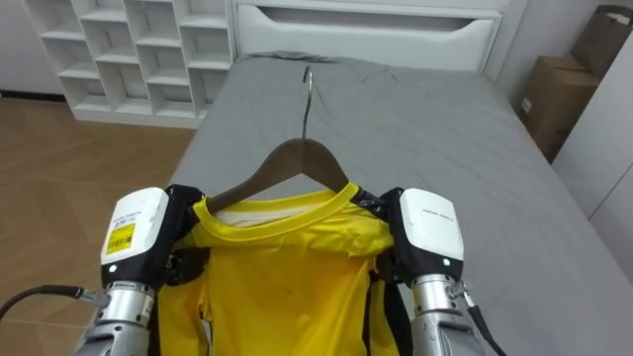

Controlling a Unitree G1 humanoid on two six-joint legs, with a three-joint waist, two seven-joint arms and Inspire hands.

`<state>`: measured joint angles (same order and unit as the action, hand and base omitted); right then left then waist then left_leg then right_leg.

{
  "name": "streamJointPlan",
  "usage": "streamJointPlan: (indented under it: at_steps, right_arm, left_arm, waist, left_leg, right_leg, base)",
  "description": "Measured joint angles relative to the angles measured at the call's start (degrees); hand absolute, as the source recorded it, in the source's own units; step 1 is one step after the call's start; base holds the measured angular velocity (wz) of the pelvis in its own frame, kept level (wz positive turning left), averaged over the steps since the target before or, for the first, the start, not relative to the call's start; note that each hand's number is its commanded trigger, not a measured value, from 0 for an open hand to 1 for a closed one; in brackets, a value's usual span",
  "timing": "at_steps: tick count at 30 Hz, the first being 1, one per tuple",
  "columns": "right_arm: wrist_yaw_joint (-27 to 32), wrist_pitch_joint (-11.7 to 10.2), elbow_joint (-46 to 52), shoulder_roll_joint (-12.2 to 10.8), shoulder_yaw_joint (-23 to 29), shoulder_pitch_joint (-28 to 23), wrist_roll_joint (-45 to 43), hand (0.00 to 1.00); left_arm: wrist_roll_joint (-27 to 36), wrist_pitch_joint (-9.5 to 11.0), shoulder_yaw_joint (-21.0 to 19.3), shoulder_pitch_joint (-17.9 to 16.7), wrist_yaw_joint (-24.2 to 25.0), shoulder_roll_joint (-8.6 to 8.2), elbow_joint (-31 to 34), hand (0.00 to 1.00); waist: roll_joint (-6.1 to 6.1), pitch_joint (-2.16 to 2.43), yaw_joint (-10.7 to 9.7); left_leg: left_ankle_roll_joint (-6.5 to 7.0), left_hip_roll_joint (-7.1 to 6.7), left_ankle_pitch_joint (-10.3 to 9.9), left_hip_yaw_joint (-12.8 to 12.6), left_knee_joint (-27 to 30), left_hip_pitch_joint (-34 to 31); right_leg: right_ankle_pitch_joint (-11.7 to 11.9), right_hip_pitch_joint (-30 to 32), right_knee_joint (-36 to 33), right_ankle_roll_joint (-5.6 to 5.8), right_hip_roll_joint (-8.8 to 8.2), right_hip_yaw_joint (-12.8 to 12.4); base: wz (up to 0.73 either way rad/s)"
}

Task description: Hang clothes

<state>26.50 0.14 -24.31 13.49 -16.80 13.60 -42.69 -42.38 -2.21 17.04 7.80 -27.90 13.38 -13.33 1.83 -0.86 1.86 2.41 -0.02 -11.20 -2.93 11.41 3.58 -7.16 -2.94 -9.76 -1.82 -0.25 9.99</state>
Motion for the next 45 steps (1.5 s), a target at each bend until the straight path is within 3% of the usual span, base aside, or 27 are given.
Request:
streamJointPlan:
  at_steps: [10,11,12,13,25,30,45]
  right_arm:
    - [0.28,0.0,-0.05,0.0,-0.04,-0.01,0.0,1.0]
    - [0.29,0.0,-0.05,0.0,-0.04,-0.01,0.0,1.0]
    - [0.3,0.0,-0.05,-0.01,-0.04,-0.01,0.0,1.0]
    - [0.34,0.0,-0.05,0.0,-0.07,-0.01,0.04,1.0]
    - [1.25,-0.12,-2.11,-0.27,-2.29,-0.03,1.29,1.0]
    - [1.15,-0.12,-2.39,-0.28,-3.54,-0.03,1.19,1.0]
    - [0.83,-0.71,-4.57,-0.25,-4.47,-0.04,1.52,1.0]
  left_arm:
    - [0.04,0.0,0.04,0.0,-0.03,0.0,0.0,0.98]
    - [0.05,0.0,0.04,0.0,-0.05,0.0,0.0,0.9]
    - [0.05,0.0,0.04,0.0,-0.05,0.0,0.0,0.5]
    - [0.03,0.0,0.04,0.0,-0.06,0.0,0.0,0.0]
    - [0.07,0.23,3.26,-0.1,0.12,-0.57,3.35,0.0]
    - [0.07,1.38,3.7,-0.1,0.94,-1.22,3.36,0.0]
    - [0.3,1.52,5.99,-0.47,2.65,-0.8,3.31,0.0]
  waist:
    - [0.0,0.0,-0.09]
    - [0.0,0.0,-0.09]
    - [0.0,0.0,-0.09]
    - [0.0,0.0,-0.08]
    - [-0.03,0.02,0.13]
    - [-0.05,0.03,0.2]
    - [-0.19,0.03,0.06]
  left_leg:
    - [0.0,-0.02,0.0,0.01,-0.01,-0.02]
    - [0.0,-0.02,0.0,0.01,-0.01,-0.02]
    - [0.0,-0.02,0.0,0.01,-0.01,-0.02]
    - [0.0,-0.02,0.0,0.02,-0.04,-0.03]
    - [0.01,-0.1,0.0,-0.01,-0.1,0.11]
    - [0.01,-0.06,0.0,-0.01,-0.12,0.12]
    - [0.01,-0.07,0.0,-0.01,-0.28,0.15]
  right_leg:
    - [0.0,0.0,0.08,0.0,0.0,-0.04]
    - [0.0,0.0,0.08,0.0,0.0,-0.04]
    - [0.0,0.0,0.08,0.0,0.0,-0.04]
    - [0.0,0.0,0.08,0.0,0.13,-0.14]
    - [0.0,-0.04,0.04,0.0,0.36,-0.51]
    - [0.0,-0.03,0.02,0.0,0.39,-0.51]
    - [0.0,-0.05,0.02,0.0,0.42,-0.4]
  base:
    - [0.0]
    - [0.0]
    - [0.0]
    - [0.0]
    - [0.0]
    - [0.0]
    - [0.0]
